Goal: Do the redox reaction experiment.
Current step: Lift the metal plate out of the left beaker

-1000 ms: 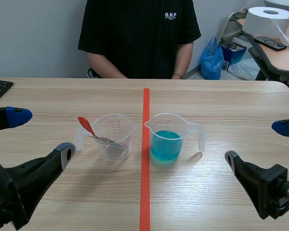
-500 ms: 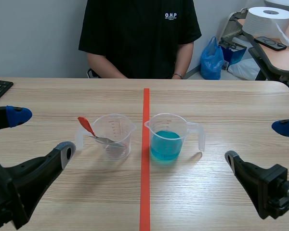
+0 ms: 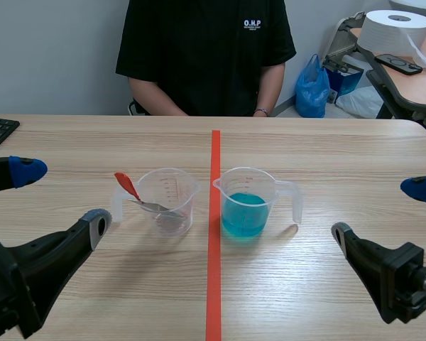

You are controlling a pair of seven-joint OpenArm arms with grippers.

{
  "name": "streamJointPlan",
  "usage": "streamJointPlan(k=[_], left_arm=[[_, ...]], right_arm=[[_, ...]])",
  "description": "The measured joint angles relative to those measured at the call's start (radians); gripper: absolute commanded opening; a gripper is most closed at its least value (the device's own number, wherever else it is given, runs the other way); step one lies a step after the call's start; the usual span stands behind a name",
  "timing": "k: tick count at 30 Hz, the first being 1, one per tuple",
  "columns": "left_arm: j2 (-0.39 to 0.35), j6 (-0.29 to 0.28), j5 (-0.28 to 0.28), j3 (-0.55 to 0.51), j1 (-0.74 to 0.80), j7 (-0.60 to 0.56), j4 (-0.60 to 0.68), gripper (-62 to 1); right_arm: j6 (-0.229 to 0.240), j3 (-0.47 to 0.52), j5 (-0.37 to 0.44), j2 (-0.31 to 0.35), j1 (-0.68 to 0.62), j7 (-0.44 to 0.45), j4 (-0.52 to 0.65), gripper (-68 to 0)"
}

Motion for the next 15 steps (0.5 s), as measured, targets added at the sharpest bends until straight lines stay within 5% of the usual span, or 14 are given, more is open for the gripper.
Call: streamJointPlan(k=[15], left_arm=[[0.0,0.0,0.0,0.0,0.0,0.0,0.0,1.4]], right_arm=[[0.0,0.0,0.0,0.0,0.0,-0.033,0.0,0.4]])
